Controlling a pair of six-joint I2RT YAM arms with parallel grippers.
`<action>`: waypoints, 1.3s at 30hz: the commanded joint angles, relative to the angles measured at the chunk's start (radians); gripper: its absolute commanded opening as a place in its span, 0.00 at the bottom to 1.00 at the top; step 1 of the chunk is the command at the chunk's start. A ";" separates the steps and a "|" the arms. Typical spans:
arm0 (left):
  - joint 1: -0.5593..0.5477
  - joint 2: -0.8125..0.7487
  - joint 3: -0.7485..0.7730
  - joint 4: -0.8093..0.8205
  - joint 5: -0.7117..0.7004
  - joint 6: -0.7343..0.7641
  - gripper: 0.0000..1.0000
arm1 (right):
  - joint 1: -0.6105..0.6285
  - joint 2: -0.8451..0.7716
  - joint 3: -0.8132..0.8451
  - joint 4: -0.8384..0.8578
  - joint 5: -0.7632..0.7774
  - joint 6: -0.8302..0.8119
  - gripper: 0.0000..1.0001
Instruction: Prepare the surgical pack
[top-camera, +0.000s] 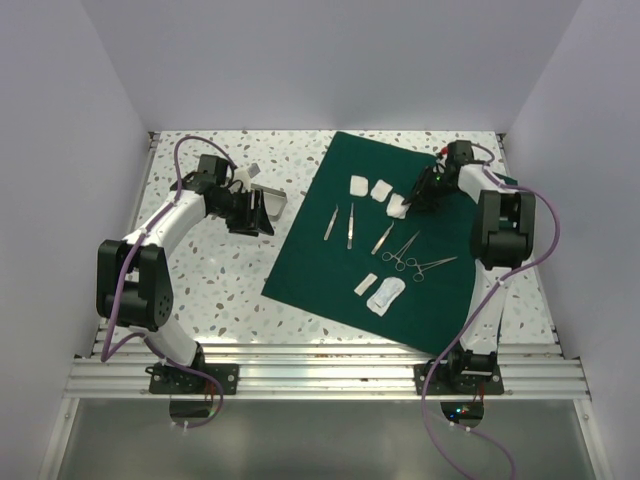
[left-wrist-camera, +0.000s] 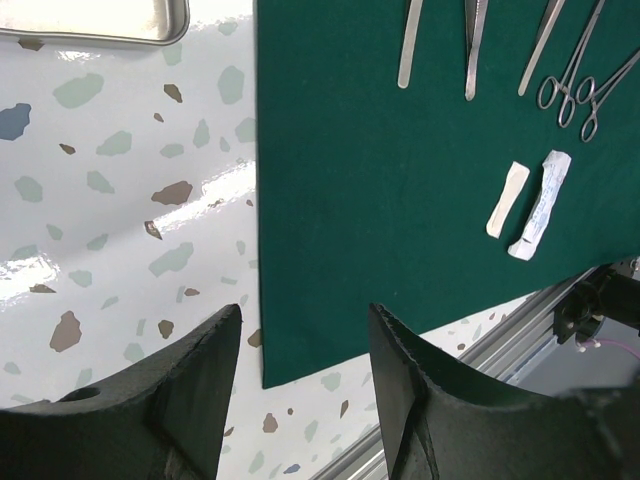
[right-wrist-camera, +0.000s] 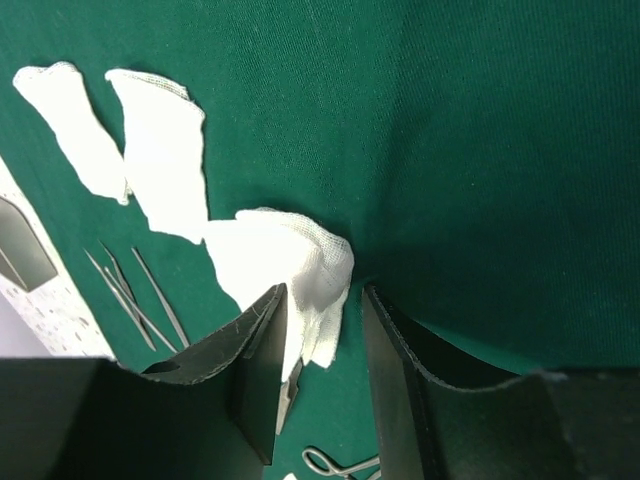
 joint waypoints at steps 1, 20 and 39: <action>-0.004 0.009 0.009 0.013 0.030 0.010 0.57 | 0.022 0.015 0.025 -0.009 0.064 -0.024 0.40; -0.004 0.003 0.001 0.011 0.030 0.015 0.57 | 0.052 0.075 0.113 -0.038 0.094 0.009 0.39; -0.072 -0.109 -0.094 0.440 0.272 -0.248 0.82 | 0.052 -0.219 0.049 -0.070 -0.054 -0.012 0.00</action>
